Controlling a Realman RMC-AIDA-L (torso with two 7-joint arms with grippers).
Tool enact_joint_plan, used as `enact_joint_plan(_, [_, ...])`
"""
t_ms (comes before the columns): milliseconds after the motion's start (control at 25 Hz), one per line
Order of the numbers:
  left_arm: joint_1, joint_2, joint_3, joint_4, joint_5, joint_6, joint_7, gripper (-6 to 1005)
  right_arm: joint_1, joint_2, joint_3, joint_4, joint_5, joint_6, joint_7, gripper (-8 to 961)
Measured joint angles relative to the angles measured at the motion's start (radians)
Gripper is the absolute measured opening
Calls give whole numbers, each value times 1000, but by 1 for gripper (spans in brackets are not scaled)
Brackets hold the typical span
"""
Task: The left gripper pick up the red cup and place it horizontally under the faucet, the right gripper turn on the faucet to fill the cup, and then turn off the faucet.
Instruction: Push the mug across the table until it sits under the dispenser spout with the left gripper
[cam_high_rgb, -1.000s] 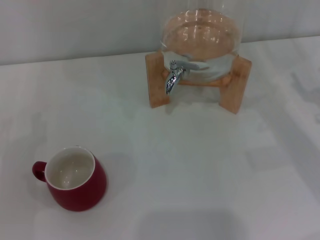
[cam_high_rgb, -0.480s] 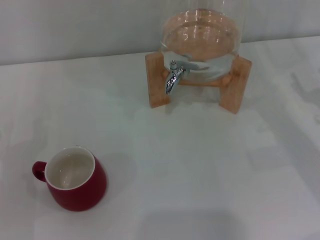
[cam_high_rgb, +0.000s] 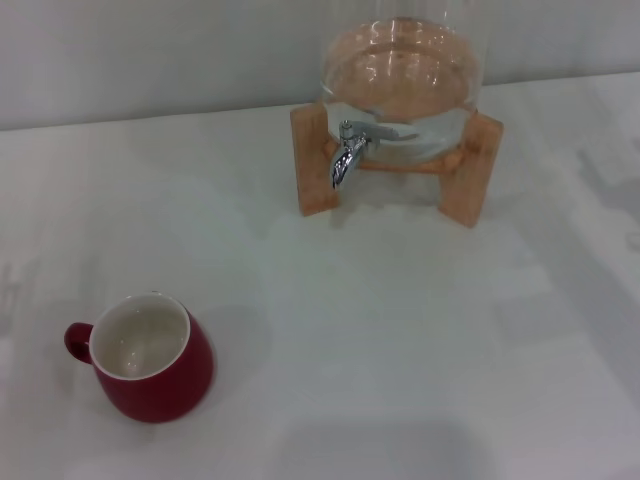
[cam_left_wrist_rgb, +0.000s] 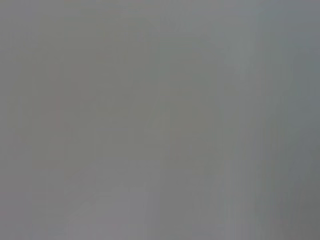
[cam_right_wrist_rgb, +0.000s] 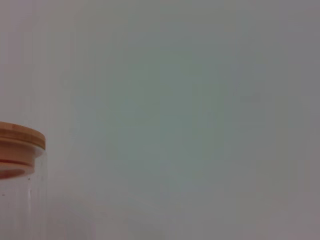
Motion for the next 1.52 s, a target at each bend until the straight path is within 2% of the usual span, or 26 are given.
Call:
enact_joint_plan(480, [62, 1, 35, 6, 72, 69, -20, 752, 0, 0, -2, 27, -2, -6, 10, 868])
enact_joint_plan(920, [117, 0, 93, 5, 81, 147, -23, 752, 0, 0, -3, 47, -2, 1, 17, 868])
enact_joint_plan(1520, [148, -1, 156, 0, 87, 149, -23, 751, 0, -1, -3, 49, -2, 5, 17, 868])
